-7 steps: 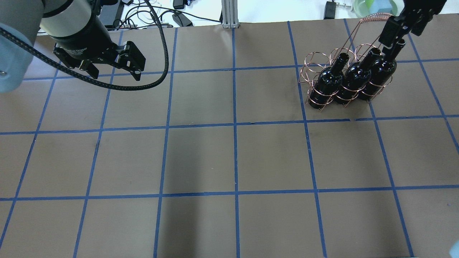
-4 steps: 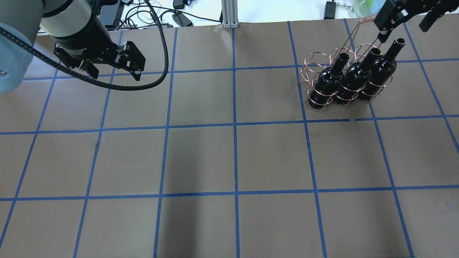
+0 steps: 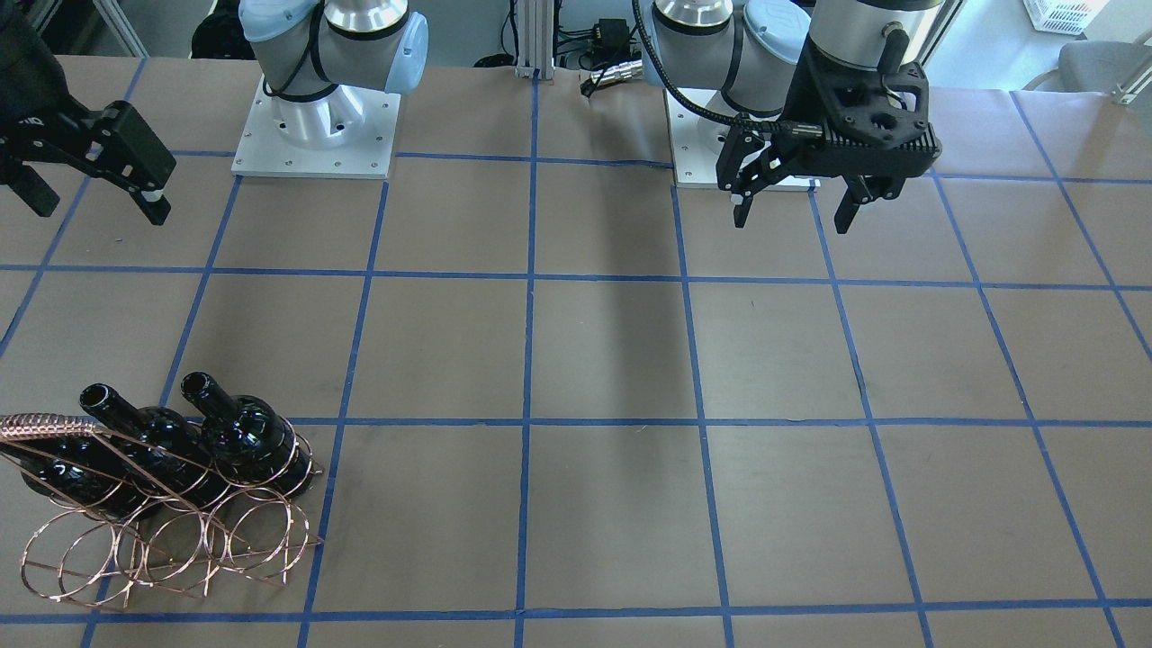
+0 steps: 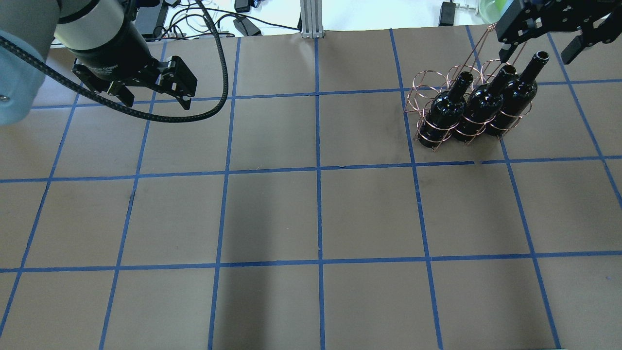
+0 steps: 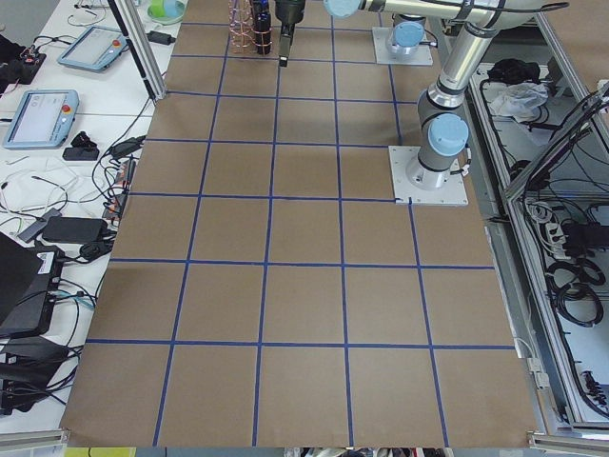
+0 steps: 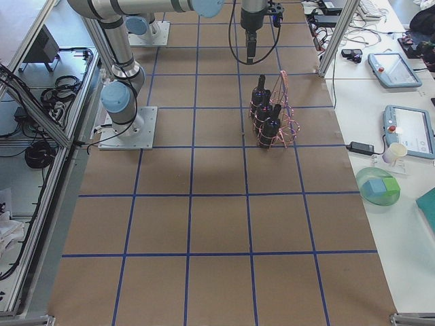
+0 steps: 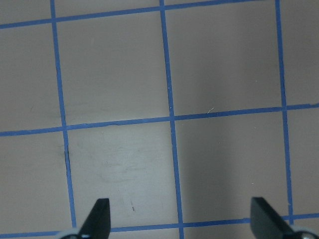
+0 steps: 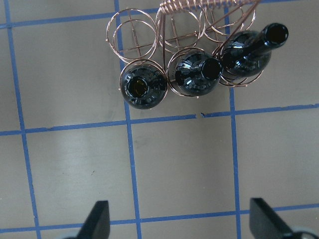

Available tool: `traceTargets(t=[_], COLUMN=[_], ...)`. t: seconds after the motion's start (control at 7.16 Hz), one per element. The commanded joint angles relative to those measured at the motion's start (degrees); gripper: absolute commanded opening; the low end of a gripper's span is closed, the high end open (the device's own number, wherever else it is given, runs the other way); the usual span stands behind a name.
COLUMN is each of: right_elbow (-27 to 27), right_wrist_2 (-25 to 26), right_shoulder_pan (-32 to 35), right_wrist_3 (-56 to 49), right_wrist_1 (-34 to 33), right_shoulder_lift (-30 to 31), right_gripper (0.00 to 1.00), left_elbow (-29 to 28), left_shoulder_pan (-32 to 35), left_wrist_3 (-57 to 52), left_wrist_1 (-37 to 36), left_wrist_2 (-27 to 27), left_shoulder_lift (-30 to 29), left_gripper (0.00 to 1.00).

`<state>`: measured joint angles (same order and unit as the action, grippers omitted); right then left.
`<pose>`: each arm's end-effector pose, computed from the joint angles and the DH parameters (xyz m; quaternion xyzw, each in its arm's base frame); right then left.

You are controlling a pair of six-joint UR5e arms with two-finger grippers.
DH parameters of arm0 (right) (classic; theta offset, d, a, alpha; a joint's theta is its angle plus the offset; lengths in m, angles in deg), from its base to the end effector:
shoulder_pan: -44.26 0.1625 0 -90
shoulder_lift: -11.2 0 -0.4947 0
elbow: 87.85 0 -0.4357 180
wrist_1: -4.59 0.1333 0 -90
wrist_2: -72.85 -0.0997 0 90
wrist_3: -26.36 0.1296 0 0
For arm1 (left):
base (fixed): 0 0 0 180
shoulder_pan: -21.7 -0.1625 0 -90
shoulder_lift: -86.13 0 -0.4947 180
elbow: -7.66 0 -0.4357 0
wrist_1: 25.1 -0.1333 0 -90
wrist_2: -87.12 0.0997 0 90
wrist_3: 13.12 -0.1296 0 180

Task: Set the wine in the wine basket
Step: 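Open the right gripper and raise it away from the rack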

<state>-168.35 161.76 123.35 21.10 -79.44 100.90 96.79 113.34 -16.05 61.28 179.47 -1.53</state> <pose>0.0312 -0.5555 0.6031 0.0490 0.9984 -0.0292 0.0055 -0.1431 -0.5253 0.5645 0.0386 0.9973 -0.0593 0.0211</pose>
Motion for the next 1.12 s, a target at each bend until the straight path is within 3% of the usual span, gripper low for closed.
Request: traceTargets(t=[0.0,0.28,0.7,0.98], right_elbow=[-1.94,-2.11,-2.38,-2.46], right_wrist_2=[0.04,0.65,0.04,-0.05], right_shoulder_pan=[3.06,11.40,12.58,12.58], right_wrist_3=[5.75,13.59,12.38,11.85], right_wrist_1=[-0.17,-0.69,-1.13,-1.13], right_shoulder_lift=[1.97,1.27,1.19,1.10], right_gripper=[1.00,1.00,1.00,1.00], left_elbow=[0.43,0.51,0.43,0.34], left_shoulder_pan=[-0.23,-0.32,-0.76,-0.68], left_wrist_3=[-0.15,0.29,0.73,6.50], left_wrist_1=[-0.07,-0.07,-0.07,0.02], left_wrist_2=[0.03,0.03,-0.50,-0.68], left_shoulder_lift=[0.20,0.20,0.47,0.90], left_gripper=[1.00,1.00,1.00,1.00])
